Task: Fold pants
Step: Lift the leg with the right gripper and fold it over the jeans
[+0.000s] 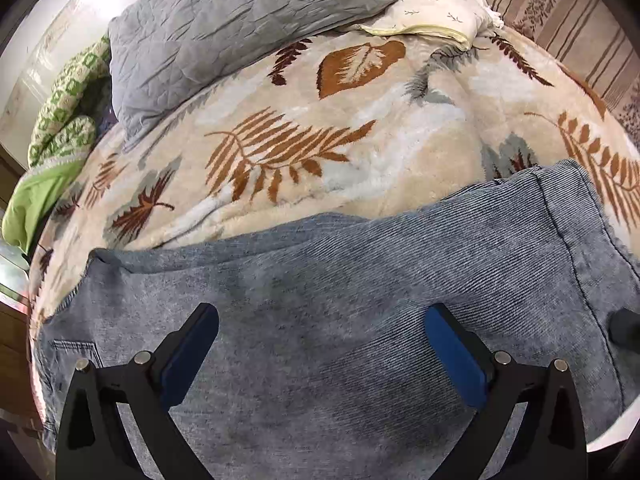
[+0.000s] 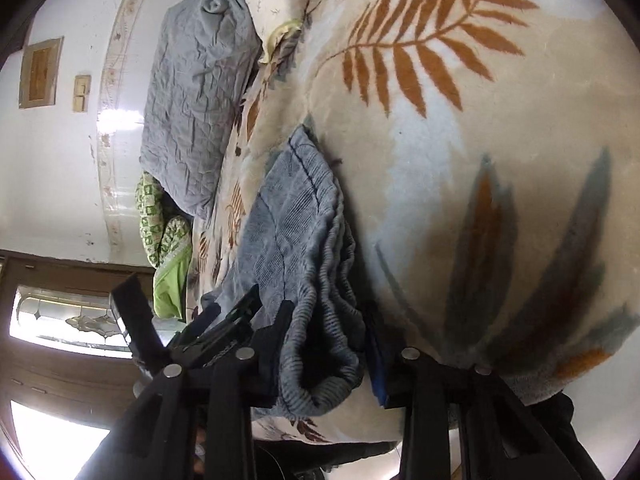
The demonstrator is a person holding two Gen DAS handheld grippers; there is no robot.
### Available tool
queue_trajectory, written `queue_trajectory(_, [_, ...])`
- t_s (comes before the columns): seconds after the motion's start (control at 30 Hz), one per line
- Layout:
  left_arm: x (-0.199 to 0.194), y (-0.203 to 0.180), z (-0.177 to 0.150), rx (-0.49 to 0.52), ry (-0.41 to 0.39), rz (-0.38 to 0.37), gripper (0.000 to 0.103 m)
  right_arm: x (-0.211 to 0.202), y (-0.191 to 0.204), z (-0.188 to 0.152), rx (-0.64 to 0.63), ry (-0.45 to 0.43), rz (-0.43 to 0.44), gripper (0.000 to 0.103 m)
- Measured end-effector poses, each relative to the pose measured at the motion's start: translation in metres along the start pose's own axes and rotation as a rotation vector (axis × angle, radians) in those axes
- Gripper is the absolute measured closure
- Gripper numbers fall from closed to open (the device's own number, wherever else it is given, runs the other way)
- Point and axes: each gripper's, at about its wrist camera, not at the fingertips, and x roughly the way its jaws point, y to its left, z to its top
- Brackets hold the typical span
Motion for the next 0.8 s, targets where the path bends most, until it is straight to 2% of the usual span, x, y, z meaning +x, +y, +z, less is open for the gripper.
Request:
queue_trajectory(0.07, [-0.006, 0.005, -0.001, -0.005, -0.004, -0.001, 0.0, 0.0, 0.001, -0.001, -0.014, -0.007, -0.022, 0.078])
queue_trajectory(0.13, [-0.014, 0.013, -0.003, -0.009, -0.02, 0.035, 0.0, 0.0, -0.002, -0.001, -0.021, -0.005, -0.035, 0.08])
queue_trajectory(0.27, [-0.016, 0.027, -0.007, -0.018, -0.011, 0.084, 0.0, 0.0, -0.002, -0.002, -0.015, -0.016, -0.029, 0.081])
queue_trajectory(0.4, [0.005, 0.02, 0.0, 0.025, 0.014, 0.148, 0.0, 0.0, 0.003, -0.002, -0.03, -0.032, -0.031, 0.081])
queue_trajectory(0.53, [0.015, 0.012, 0.007, 0.062, -0.028, 0.175, 0.0, 0.003, 0.0, -0.001, -0.008, -0.024, -0.039, 0.081])
queue_trajectory(0.6, [0.013, 0.018, 0.009, 0.063, -0.023, 0.154, 0.0, 0.003, 0.002, 0.0, -0.016, -0.024, -0.045, 0.081])
queue_trajectory(0.67, [0.011, 0.03, 0.009, 0.038, -0.006, 0.1, 0.0, 0.003, 0.003, 0.0, -0.022, -0.026, -0.047, 0.081])
queue_trajectory(0.8, [-0.004, 0.061, -0.004, -0.023, -0.019, 0.077, 0.0, 0.0, 0.01, 0.0, -0.038, -0.045, -0.023, 0.081])
